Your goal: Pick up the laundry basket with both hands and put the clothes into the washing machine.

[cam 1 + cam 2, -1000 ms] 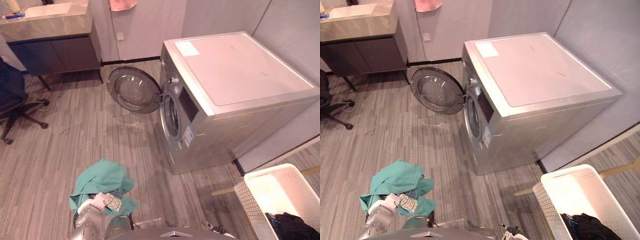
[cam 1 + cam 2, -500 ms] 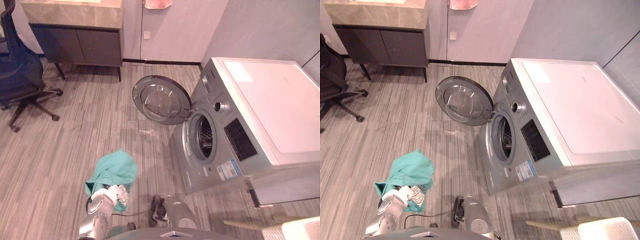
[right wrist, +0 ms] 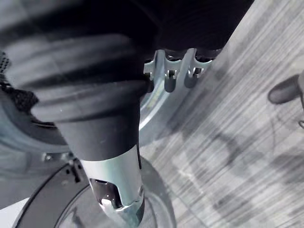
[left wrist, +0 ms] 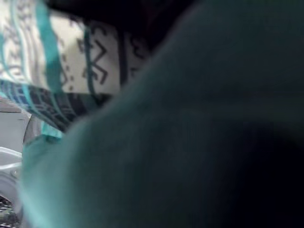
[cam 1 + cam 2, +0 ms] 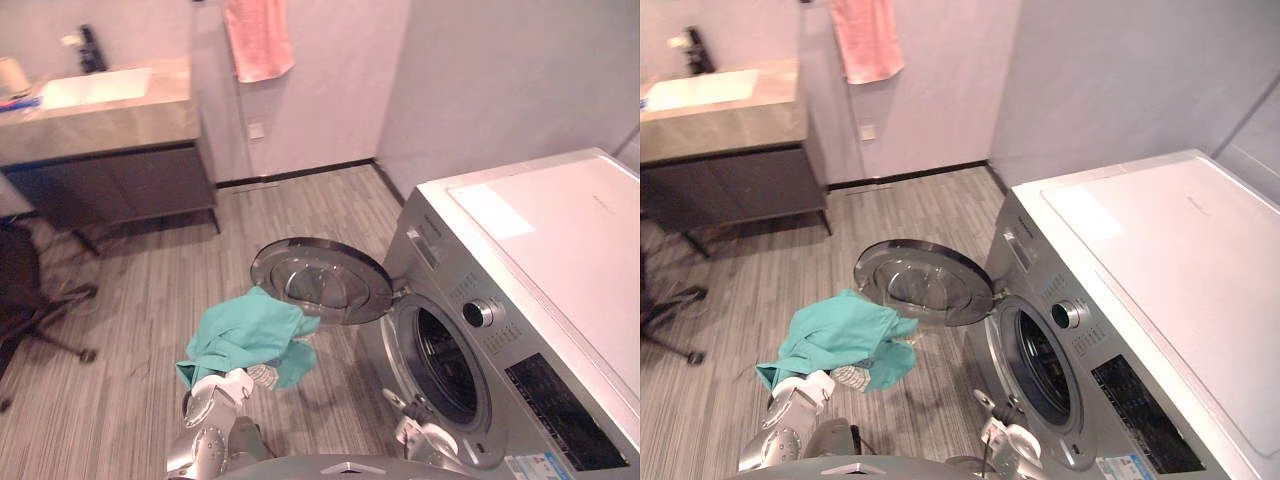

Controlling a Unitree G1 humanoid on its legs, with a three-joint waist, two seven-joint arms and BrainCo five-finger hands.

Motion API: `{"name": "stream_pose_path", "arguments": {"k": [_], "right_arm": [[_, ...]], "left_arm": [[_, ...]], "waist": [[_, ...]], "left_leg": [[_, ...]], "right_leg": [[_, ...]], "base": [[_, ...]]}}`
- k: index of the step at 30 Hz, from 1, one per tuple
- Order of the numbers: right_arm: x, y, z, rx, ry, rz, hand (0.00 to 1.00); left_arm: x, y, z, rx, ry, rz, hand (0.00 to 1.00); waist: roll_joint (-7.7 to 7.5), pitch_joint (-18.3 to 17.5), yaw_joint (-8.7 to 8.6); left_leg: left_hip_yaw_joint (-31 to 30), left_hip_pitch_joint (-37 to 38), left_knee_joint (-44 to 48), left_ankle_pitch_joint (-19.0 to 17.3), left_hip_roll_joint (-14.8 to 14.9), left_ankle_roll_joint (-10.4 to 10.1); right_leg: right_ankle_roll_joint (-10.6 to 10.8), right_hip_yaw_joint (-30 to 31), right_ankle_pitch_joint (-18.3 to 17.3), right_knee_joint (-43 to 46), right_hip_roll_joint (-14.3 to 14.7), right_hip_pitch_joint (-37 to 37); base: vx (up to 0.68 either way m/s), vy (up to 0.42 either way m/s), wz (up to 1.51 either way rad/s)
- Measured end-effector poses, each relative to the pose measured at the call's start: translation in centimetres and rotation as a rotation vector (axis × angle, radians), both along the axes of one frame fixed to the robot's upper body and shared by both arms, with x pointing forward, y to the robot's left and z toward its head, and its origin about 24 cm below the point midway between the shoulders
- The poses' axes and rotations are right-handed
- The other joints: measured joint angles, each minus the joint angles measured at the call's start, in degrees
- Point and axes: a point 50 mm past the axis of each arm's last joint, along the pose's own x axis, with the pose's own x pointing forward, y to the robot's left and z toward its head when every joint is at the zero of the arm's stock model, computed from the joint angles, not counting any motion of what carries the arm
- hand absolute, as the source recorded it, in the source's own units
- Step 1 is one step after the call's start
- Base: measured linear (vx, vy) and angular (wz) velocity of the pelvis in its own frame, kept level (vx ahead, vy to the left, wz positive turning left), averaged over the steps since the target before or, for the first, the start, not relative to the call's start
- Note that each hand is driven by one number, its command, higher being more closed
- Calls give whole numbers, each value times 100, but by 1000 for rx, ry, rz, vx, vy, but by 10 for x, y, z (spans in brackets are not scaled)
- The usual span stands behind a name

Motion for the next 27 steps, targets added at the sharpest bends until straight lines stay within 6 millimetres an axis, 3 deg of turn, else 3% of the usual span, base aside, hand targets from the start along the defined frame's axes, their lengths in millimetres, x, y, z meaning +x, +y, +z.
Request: {"name": "stream_pose_path", "arguments": {"k": [1, 2, 3, 4, 6, 8, 9, 12, 13, 14, 15, 17, 18, 20, 23, 27], "right_arm": [[7, -3, 2, -16, -9, 22, 0], [9, -5, 1, -25, -3, 30, 0], [10, -12, 1, -43, 12, 42, 0], [5, -9, -3, -35, 42, 51, 0], [-19, 13, -15, 8, 114, 91, 0], [-21, 17, -16, 20, 120, 93, 0], [-21, 15, -15, 13, 117, 93, 0], [-21, 14, -15, 10, 116, 94, 0], [-23, 13, -15, 6, 117, 89, 0], [-22, 10, -14, -2, 114, 87, 0], [-21, 9, -14, -4, 113, 88, 0], [-26, 5, -15, -25, 129, 97, 0], [-26, 4, -15, -32, 133, 103, 0], [-32, -10, -16, -63, 160, 94, 0], [-52, -28, -23, -70, 260, 52, 0], [-74, -41, -28, -80, 357, 25, 0]], "left_arm": [[-6, 1, -4, 1, 22, 6, 100], [-11, 0, -7, 0, 43, 14, 100], [-17, -1, -12, -6, 70, 21, 100], [-18, 3, -15, 11, 87, 13, 100], [-19, 24, -12, 80, 78, 22, 100], [-18, 29, -10, 95, 69, 26, 100], [-12, 29, -6, 98, 46, 21, 100], [-5, 28, -2, 97, 23, 19, 100], [-1, 27, -1, 89, 11, 27, 100], [0, 28, 0, 76, 5, 50, 100], [0, 29, 1, 74, 3, 62, 100], [-2, 32, -3, 76, 25, 87, 100], [-3, 32, -5, 77, 35, 88, 100], [-6, 30, -17, 77, 91, 76, 100], [-9, 23, -23, 56, 122, 61, 100], [-1, 21, -19, 50, 99, 53, 100]], "waist": [[66, -46, 98], [223, -125, 189], [495, -257, 190], [272, -251, 154], [-251, -374, 53], [-352, -438, 61], [-359, -442, 80], [-326, -424, 93], [-273, -412, 99], [-195, -405, 160], [-190, -401, 191], [-192, -401, 246], [-191, -395, 251], [-158, -385, 139], [-101, -377, 120], [-63, -357, 13]], "left_leg": [[-1015, 250, -956, 113, -254, -326], [-1496, 390, -1325, 307, -325, -596], [-1350, 436, -1409, 158, -222, -1125], [-1114, 495, -1253, 116, -395, -997], [-446, 630, -1171, -34, -666, -667], [-123, 618, -1116, -85, -662, -578], [386, 622, -1119, -123, -606, -449], [890, 614, -1222, -98, -558, -303], [1191, 617, -1253, -84, -493, -235], [1553, 630, -1320, -53, -364, -153], [1723, 656, -1349, -46, -321, -145], [2263, 786, -1467, -22, -258, -162], [2397, 826, -1512, -16, -245, -176], [2601, 961, -1746, 64, -228, -328], [2701, 1062, -2234, 250, -280, -438], [2500, 1128, -2504, 319, -202, -497]], "right_leg": [[374, 606, -275, 173, -87, -195], [666, 1050, -459, 307, -80, -415], [907, 1500, -646, 523, 42, -532], [956, 1715, -697, 626, -149, -555], [1147, 2196, -403, 471, -547, -636], [1214, 2486, -159, 369, -584, -769], [1310, 2863, 271, 202, -614, -999], [1354, 2919, 777, -11, -695, -1297], [1305, 2609, 1124, -202, -748, -1456], [1117, 1870, 1389, -374, -824, -1573], [1072, 1347, 1354, -293, -869, -1669], [816, -468, 1118, -233, -1102, -1707], [813, -687, 1082, -312, -1118, -1696], [984, -687, 1224, -614, -1044, -1677], [916, -373, 1338, -815, -862, -1937], [871, -443, 1393, -927, -679, -1899]], "base": [[268, 522, -220], [263, 550, -258], [195, 476, -183], [182, 449, -145], [191, 532, -115], [38, 416, -122], [-50, 370, -146], [-89, 181, -123], [-141, 124, -134], [-136, 103, -139], [-119, 55, -144], [-83, -37, -131], [-72, -127, -106], [-56, -140, -62], [1, -97, -56], [69, -101, -15]]}}
